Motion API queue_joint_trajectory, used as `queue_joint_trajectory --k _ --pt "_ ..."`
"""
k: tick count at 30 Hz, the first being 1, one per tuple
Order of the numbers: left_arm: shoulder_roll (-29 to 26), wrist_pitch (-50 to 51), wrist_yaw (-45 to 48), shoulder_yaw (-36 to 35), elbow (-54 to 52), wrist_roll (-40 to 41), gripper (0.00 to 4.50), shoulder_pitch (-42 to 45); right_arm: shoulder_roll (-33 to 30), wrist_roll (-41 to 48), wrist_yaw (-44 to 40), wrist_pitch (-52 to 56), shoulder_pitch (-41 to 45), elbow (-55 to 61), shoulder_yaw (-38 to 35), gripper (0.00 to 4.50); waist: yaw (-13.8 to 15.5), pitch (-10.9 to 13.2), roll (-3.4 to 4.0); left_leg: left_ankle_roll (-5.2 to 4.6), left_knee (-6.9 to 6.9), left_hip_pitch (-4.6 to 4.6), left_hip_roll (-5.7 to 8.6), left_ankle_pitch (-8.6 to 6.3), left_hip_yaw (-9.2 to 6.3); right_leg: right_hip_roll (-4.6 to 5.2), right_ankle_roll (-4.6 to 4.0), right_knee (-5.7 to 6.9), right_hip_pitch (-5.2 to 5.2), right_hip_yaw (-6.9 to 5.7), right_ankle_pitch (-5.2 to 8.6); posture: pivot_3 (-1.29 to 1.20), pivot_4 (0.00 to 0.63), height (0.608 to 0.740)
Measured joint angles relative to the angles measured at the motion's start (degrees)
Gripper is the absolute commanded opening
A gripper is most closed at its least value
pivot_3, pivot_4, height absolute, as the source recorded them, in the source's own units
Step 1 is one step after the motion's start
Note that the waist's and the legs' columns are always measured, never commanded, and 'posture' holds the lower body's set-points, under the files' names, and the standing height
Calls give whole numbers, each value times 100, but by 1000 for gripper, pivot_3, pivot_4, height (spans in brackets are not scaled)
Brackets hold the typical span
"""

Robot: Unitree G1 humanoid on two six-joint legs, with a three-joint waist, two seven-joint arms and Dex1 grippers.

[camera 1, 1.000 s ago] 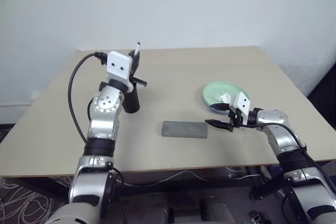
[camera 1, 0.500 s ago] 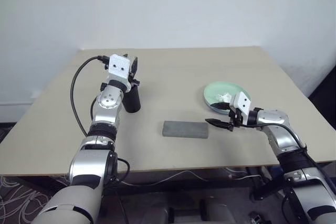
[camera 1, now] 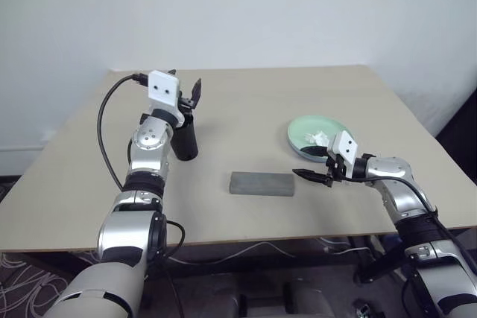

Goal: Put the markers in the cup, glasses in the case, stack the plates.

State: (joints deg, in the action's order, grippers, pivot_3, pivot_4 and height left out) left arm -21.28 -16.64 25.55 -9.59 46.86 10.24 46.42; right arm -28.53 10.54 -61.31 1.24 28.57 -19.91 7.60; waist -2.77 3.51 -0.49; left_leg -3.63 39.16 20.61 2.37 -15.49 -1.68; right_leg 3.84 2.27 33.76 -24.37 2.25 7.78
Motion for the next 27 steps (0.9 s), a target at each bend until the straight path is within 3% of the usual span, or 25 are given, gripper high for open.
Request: queue_joint_trajectory --k 6,12,18,27 --pt "-684 2381 1777 -77 -2812 1623 3269 -1764 10 -2 -11 -6 22 -32 10 3378 -23 1 0 2 -3 1 -9 -1 0 -5 -2 3 -7 1 1 0 0 740" --pt "-1576 3721 2446 -289 -4233 2281 3269 -2962 56 -5 -29 -32 92 -153 32 3378 -17 3 4 15 -1 -6 -11 -7 -1 -5 -6 3 -1 -1 4 0 0 740" --pt "-2155 3937 2278 -310 -4254 1780 3269 -3464 61 -6 -97 -60 118 -190 37 3378 -16 4 5 25 -3 -6 -13 -12 0 -6 -7 4 -4 -2 4 0 0 740" --pt "-2331 3614 1221 -317 -2872 662 3269 -3217 72 -8 -124 -105 165 -219 44 3378 18 4 6 27 -12 -3 -11 -12 -3 -1 -5 3 -12 -8 3 0 0 740"
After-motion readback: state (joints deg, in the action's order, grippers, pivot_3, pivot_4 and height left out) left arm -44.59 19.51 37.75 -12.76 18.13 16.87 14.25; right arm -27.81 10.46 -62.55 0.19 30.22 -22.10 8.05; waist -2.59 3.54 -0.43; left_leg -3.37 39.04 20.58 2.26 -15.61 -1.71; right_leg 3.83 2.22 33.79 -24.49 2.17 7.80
